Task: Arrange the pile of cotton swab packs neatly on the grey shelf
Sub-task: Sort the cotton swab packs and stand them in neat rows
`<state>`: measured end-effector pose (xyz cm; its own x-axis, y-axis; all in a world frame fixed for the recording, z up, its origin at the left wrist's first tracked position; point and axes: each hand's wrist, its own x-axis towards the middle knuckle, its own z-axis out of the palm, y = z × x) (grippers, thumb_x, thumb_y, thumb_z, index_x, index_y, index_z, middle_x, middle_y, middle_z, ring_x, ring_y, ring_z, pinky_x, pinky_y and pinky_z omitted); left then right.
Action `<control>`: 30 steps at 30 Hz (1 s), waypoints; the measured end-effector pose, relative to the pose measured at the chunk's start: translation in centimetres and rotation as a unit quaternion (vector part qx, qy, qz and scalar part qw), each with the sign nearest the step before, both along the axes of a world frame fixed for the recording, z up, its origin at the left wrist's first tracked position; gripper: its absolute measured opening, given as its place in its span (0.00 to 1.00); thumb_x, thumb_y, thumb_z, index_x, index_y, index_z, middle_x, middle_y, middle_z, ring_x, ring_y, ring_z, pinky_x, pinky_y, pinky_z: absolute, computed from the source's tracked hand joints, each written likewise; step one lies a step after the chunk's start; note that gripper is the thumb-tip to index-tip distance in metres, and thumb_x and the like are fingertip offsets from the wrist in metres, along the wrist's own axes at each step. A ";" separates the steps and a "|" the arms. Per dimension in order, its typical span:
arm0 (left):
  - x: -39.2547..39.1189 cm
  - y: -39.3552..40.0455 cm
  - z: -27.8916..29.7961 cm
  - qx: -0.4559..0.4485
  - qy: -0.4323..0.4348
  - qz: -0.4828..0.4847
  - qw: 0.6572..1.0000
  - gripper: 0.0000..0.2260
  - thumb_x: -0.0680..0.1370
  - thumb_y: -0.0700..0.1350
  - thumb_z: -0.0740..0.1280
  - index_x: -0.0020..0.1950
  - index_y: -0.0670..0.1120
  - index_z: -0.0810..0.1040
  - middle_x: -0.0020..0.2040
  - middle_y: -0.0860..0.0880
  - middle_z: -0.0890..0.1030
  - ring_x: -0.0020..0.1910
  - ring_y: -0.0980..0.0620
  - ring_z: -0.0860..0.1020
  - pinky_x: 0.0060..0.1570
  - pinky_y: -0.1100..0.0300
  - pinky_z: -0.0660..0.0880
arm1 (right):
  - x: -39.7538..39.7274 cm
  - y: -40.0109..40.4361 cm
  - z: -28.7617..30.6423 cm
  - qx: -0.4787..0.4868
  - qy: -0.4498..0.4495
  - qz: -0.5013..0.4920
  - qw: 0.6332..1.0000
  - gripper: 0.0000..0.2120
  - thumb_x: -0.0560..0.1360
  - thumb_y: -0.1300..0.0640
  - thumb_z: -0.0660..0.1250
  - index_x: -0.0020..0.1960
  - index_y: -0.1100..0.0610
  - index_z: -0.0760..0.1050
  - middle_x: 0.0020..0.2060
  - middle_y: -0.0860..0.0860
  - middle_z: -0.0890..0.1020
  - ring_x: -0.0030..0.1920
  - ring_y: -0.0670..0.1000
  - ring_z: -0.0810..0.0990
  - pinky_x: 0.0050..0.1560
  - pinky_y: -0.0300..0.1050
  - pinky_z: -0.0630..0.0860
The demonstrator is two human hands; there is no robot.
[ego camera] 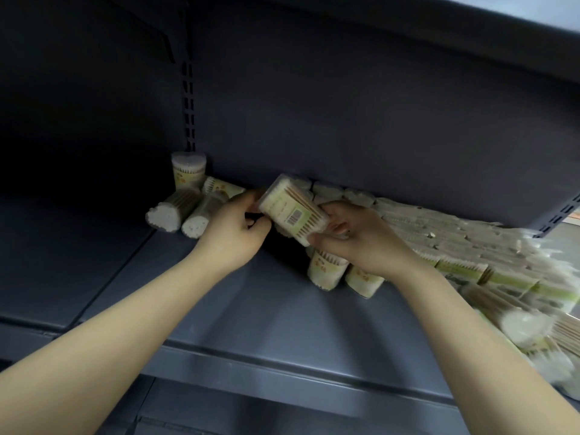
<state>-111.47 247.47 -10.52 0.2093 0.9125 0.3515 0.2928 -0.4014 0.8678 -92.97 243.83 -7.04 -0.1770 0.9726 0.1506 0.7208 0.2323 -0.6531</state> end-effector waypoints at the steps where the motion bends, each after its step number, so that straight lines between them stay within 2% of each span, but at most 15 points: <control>1: 0.2 0.0 0.3 -0.004 -0.034 0.000 0.999 0.16 0.77 0.34 0.61 0.56 0.55 0.71 0.47 0.63 0.75 0.47 0.65 0.74 0.46 0.78 0.69 | 0.1 0.0 0.0 0.001 0.000 0.001 1.000 0.14 0.70 0.53 0.70 0.52 0.41 0.71 0.44 0.35 0.78 0.44 0.33 0.76 0.48 0.30 0.71; 3: 0.5 0.1 0.8 -0.015 -0.088 -0.002 0.996 0.17 0.77 0.34 0.62 0.57 0.55 0.72 0.47 0.63 0.76 0.47 0.67 0.74 0.47 0.79 0.69 | 0.2 0.2 0.0 0.003 -0.007 0.000 1.000 0.15 0.70 0.51 0.70 0.56 0.43 0.72 0.47 0.37 0.78 0.46 0.34 0.76 0.49 0.31 0.71; 7: 1.1 0.3 1.6 -0.037 -0.155 -0.016 0.987 0.16 0.77 0.35 0.61 0.53 0.57 0.74 0.48 0.62 0.78 0.49 0.66 0.75 0.58 0.65 0.71 | 0.4 0.4 -0.1 0.011 -0.033 0.020 0.999 0.20 0.71 0.52 0.70 0.62 0.50 0.72 0.51 0.41 0.79 0.49 0.39 0.76 0.52 0.34 0.70; 10: 1.4 0.4 1.8 -0.044 -0.170 -0.023 0.984 0.14 0.77 0.37 0.63 0.51 0.57 0.74 0.48 0.60 0.78 0.51 0.59 0.77 0.61 0.56 0.72 | 0.5 0.5 0.0 0.012 -0.045 0.035 0.998 0.17 0.73 0.53 0.69 0.61 0.51 0.73 0.50 0.45 0.80 0.49 0.45 0.77 0.53 0.41 0.72; 12: 1.5 0.5 1.7 -0.043 -0.154 -0.022 0.987 0.11 0.77 0.40 0.64 0.52 0.57 0.74 0.47 0.59 0.78 0.52 0.56 0.78 0.61 0.53 0.73 | 0.5 0.5 0.1 0.012 -0.053 0.047 0.997 0.15 0.73 0.54 0.68 0.59 0.51 0.74 0.48 0.46 0.80 0.48 0.47 0.77 0.53 0.45 0.72; 16: 1.7 0.4 1.8 -0.031 -0.137 -0.017 0.990 0.09 0.76 0.42 0.66 0.51 0.56 0.74 0.45 0.59 0.79 0.47 0.57 0.78 0.57 0.53 0.75 | 0.6 0.5 0.2 0.007 -0.038 0.062 0.997 0.13 0.73 0.56 0.68 0.57 0.47 0.73 0.42 0.38 0.77 0.44 0.41 0.75 0.51 0.40 0.70; 18: 1.9 0.4 2.0 -0.026 -0.134 -0.008 0.991 0.08 0.76 0.41 0.66 0.49 0.55 0.75 0.43 0.58 0.79 0.44 0.59 0.78 0.55 0.53 0.76 | 0.6 0.4 0.2 0.006 -0.042 0.063 0.997 0.16 0.72 0.57 0.70 0.56 0.45 0.72 0.41 0.36 0.76 0.43 0.39 0.73 0.50 0.39 0.70; 20: 2.0 0.4 2.0 -0.025 -0.129 0.001 0.991 0.07 0.76 0.41 0.66 0.49 0.54 0.76 0.42 0.58 0.78 0.43 0.59 0.78 0.55 0.53 0.77 | 0.6 0.4 0.0 0.011 -0.057 0.055 0.997 0.20 0.70 0.58 0.71 0.59 0.48 0.73 0.44 0.39 0.77 0.44 0.41 0.73 0.51 0.40 0.70; 24: 2.1 0.4 2.0 -0.021 -0.122 0.011 0.992 0.09 0.76 0.44 0.67 0.55 0.48 0.78 0.44 0.57 0.78 0.46 0.56 0.78 0.55 0.54 0.76 | 0.5 0.3 0.0 0.048 -0.082 0.041 0.995 0.22 0.68 0.58 0.72 0.61 0.52 0.74 0.51 0.49 0.81 0.50 0.48 0.77 0.54 0.46 0.72; 28: 1.8 0.3 1.9 -0.055 -0.138 -0.008 0.989 0.04 0.76 0.47 0.65 0.48 0.54 0.78 0.44 0.56 0.80 0.48 0.54 0.79 0.55 0.54 0.77 | 0.7 0.2 0.0 0.071 -0.108 0.037 0.991 0.19 0.67 0.56 0.74 0.57 0.56 0.77 0.48 0.52 0.81 0.48 0.50 0.77 0.52 0.48 0.72; 30: 1.7 0.4 2.0 -0.063 -0.152 -0.009 0.986 0.03 0.76 0.49 0.65 0.46 0.54 0.78 0.46 0.55 0.81 0.50 0.54 0.79 0.54 0.57 0.77 | 0.8 0.2 -0.1 0.079 -0.108 0.036 0.990 0.18 0.67 0.55 0.75 0.55 0.56 0.78 0.46 0.52 0.81 0.47 0.51 0.78 0.51 0.47 0.73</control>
